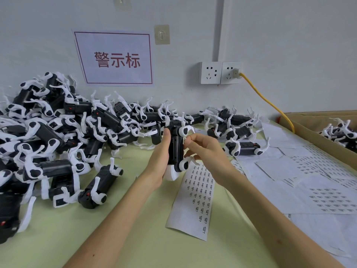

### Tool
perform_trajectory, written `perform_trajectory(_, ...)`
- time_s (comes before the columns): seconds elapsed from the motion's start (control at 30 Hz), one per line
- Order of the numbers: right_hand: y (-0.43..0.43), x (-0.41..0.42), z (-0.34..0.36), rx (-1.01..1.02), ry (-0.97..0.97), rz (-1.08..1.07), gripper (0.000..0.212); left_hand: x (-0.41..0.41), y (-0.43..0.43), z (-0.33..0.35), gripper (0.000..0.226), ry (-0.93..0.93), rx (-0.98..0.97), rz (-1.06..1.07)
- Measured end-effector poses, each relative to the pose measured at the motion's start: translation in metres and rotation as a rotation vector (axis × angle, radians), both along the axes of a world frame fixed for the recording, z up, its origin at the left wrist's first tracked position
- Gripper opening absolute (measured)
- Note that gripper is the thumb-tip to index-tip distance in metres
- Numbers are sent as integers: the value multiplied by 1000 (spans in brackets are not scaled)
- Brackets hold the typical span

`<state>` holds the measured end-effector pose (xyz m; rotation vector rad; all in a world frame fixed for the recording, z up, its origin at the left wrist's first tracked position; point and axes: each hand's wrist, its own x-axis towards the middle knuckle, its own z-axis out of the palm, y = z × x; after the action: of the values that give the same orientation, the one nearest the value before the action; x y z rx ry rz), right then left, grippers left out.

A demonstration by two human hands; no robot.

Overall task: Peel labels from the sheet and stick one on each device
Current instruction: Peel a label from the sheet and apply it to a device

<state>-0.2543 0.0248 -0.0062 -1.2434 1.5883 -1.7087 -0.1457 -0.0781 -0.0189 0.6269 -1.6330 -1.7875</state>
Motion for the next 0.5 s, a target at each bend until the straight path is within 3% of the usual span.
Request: perform_trajectory(0.5,-3,1,-5,-6,-17,-10,15,1,3,-1,63,31,-63,23)
